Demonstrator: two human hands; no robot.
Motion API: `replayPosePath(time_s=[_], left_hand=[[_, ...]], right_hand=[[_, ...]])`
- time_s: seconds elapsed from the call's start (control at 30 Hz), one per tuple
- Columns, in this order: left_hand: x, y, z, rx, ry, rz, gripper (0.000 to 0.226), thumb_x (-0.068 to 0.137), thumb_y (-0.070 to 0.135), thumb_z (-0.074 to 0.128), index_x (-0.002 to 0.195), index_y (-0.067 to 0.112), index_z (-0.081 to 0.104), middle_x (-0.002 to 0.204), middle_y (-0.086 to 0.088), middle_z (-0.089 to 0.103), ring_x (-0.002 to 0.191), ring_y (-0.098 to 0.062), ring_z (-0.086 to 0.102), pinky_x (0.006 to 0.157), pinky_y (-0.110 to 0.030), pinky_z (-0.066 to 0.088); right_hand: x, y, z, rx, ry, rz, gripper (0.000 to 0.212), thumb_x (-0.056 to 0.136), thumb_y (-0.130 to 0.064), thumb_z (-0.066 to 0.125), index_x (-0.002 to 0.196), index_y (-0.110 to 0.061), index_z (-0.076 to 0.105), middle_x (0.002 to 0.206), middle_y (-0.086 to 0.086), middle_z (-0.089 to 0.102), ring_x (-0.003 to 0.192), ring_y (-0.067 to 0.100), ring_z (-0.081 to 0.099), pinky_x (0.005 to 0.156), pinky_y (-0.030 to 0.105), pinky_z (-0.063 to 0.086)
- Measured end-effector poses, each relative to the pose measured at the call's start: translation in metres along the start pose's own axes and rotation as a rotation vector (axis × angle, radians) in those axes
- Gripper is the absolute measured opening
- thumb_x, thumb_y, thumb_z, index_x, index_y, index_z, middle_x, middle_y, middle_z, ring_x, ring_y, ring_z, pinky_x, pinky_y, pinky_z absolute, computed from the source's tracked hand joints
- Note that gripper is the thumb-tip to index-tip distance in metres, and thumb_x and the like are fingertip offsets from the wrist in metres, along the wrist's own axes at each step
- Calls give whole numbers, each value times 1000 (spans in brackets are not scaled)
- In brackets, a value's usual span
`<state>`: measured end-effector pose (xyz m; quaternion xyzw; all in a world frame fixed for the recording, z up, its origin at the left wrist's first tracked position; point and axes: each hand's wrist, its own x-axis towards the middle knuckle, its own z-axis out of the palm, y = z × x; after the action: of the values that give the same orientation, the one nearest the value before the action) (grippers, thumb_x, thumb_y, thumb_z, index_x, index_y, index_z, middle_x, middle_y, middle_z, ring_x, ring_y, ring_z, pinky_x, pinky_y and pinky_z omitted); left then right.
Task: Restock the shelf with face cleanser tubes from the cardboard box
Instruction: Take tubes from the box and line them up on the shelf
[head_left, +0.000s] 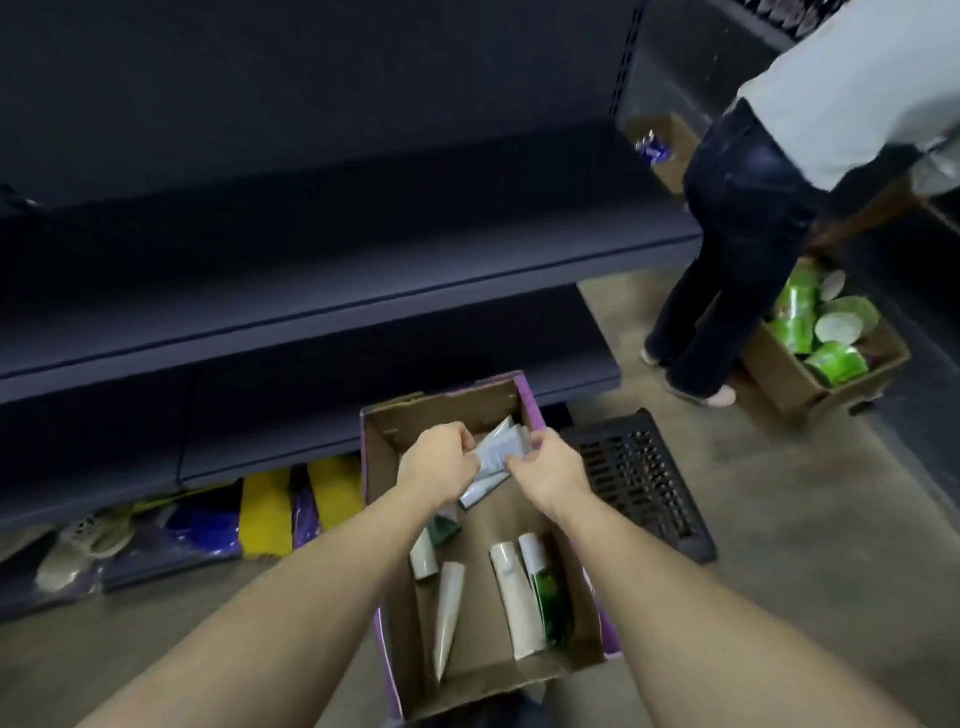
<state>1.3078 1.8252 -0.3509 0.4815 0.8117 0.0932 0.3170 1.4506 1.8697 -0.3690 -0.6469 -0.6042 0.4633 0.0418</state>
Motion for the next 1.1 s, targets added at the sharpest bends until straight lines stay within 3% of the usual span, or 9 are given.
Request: replayPosePath(time_s=[0.17,0.27,0.47,0.63,0.7,0.83,0.93,1.0,1.1], left_hand=[[22,-35,55,48,-113,-54,15,87,29,55,99,21,59,111,-7,59,93,-31,62,75,-31,47],[41,-56,74,60,-138,-86,21,90,31,55,104,16,62,109,-8,62,99,-33,61,84,-36,50],[91,-97,108,151,-162,-153,38,94,26,54,129,13,54,124,-13,57,113,-31,57,90,-35,47],[115,-114,131,133,-142,-223,44,91,23,57,130,6,47,122,-18,55,110,-35,57,91,-38,48],[121,-116,138,79,-118,-269,46,92,19,58,133,3,44,125,-19,54,113,-37,56,90,-39,46],[134,-122,150,1,-42,-337,66,87,21,66,142,6,32,135,-19,42,121,-37,50,94,-42,45],[139,-125,149,-45,-31,-357,76,86,17,70,147,7,27,142,-18,38,127,-37,45,100,-43,43],[140,-126,147,-59,-27,-398,78,83,20,74,145,4,31,143,-18,41,129,-35,45,102,-43,44],[138,-123,140,-79,-92,-490,64,81,30,74,132,0,51,131,-19,55,115,-34,59,85,-36,52]], right_hand=[[16,50,60,9,-112,126,53,85,-34,68,132,-19,52,124,6,65,114,28,61,89,27,47],[31,79,84,-69,-124,214,55,86,-27,65,137,-16,49,131,11,61,119,30,59,96,30,46],[56,129,131,-203,-72,374,56,90,-26,58,142,-11,43,144,13,44,130,34,48,102,35,41],[72,153,148,-237,44,413,51,89,-26,62,133,-8,43,136,14,53,124,35,52,98,40,44],[79,157,150,-267,44,418,54,91,-29,63,136,-9,42,135,13,55,124,33,55,95,39,45],[84,165,154,-378,56,358,48,93,-11,59,137,-13,41,135,11,54,123,31,56,93,37,48],[83,167,156,-406,74,321,48,91,-9,61,136,-18,45,135,6,54,123,27,56,92,35,49],[83,164,155,-388,63,290,49,90,-14,66,135,-19,49,134,4,54,122,25,56,91,33,48],[87,146,152,-363,73,211,51,84,-25,72,132,-18,54,126,6,52,118,28,54,90,35,47]])
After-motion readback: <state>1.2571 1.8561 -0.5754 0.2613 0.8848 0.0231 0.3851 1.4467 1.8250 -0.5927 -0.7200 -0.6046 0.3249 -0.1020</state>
